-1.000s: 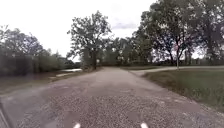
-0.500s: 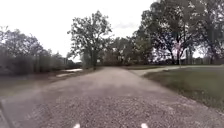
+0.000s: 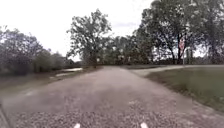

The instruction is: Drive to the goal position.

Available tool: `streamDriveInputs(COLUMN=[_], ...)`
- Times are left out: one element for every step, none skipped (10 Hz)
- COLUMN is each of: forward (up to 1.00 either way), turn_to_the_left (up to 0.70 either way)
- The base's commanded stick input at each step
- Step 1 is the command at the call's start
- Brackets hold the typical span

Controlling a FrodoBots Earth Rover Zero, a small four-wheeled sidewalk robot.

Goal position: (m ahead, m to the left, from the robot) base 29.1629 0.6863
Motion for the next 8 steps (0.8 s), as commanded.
streamDriveInputs(forward=[1.00, 1.00, 1.00, 1.00, 1.00, 1.00, 1.00, 1.00], turn_to_the_left=[0.00, 0.00, 0.00, 0.00, 0.00, 0.00, 0.00, 0.00])
